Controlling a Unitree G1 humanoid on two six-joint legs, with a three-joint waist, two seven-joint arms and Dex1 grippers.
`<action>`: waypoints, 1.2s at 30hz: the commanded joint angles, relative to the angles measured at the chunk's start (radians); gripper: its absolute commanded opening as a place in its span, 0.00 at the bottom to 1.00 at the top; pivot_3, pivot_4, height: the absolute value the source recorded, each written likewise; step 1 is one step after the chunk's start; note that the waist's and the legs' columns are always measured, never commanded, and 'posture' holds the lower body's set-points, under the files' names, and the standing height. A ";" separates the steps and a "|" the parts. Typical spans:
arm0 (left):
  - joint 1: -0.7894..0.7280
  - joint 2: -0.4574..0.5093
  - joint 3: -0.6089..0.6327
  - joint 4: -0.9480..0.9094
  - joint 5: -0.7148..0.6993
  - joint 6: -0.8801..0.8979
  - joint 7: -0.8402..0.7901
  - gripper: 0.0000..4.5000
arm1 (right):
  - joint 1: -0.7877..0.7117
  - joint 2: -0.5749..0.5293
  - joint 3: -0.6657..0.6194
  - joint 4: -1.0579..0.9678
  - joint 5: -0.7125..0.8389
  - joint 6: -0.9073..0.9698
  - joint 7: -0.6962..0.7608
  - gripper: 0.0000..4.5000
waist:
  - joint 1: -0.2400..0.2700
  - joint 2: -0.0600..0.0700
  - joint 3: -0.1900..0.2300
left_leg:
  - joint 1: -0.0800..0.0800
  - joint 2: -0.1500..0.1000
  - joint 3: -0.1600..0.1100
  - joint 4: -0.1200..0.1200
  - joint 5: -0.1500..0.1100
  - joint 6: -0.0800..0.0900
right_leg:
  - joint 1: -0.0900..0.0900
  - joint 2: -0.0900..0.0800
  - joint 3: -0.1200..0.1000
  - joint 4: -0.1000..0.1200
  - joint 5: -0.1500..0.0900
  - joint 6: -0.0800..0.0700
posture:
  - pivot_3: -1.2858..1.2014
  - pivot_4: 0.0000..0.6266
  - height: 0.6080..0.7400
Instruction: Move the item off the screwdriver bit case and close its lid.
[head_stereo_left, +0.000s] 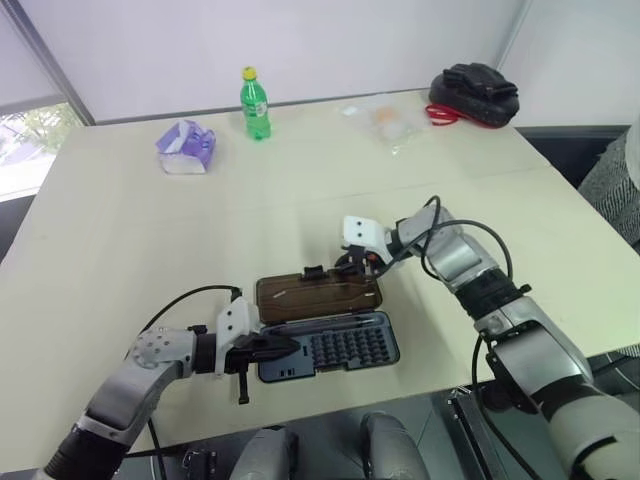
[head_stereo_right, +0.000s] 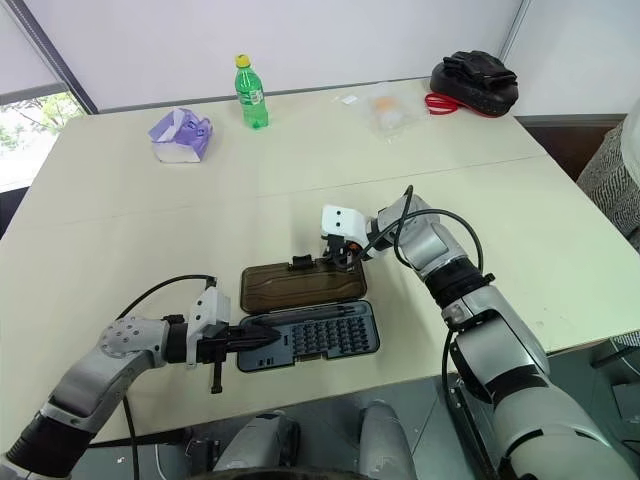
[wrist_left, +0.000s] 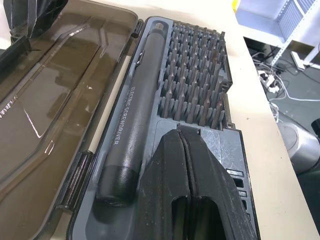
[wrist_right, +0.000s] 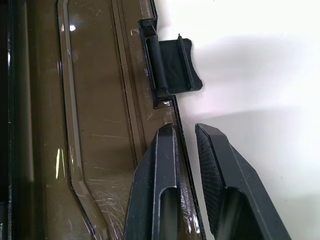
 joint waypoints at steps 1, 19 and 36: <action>0.018 0.011 -0.009 0.044 0.051 0.030 0.030 0.00 | 0.013 -0.007 0.019 -0.005 -0.026 0.013 0.010 0.14 | 0.000 0.000 0.000 | 0.000 0.000 0.000 0.000 0.000 0.000 | 0.000 0.000 0.000 0.000 0.000 0.000 | 0.52 0.24 1.00; 0.025 0.000 0.044 0.051 0.012 0.053 0.068 0.00 | -0.014 -0.003 0.040 0.052 -0.090 -0.124 0.015 0.01 | -0.001 0.003 -0.004 | 0.002 0.000 0.000 0.000 0.000 0.000 | 0.002 0.000 0.000 0.000 0.000 0.000 | 0.52 0.24 1.00; -0.049 -0.037 0.355 -0.023 -0.331 0.361 0.188 0.00 | 0.174 -0.110 -0.042 -0.358 -0.248 -0.341 -0.326 0.01 | 0.000 0.002 -0.003 | -0.002 0.000 -0.001 0.001 0.001 -0.001 | -0.003 0.001 0.000 0.002 0.000 0.000 | 0.52 0.24 1.00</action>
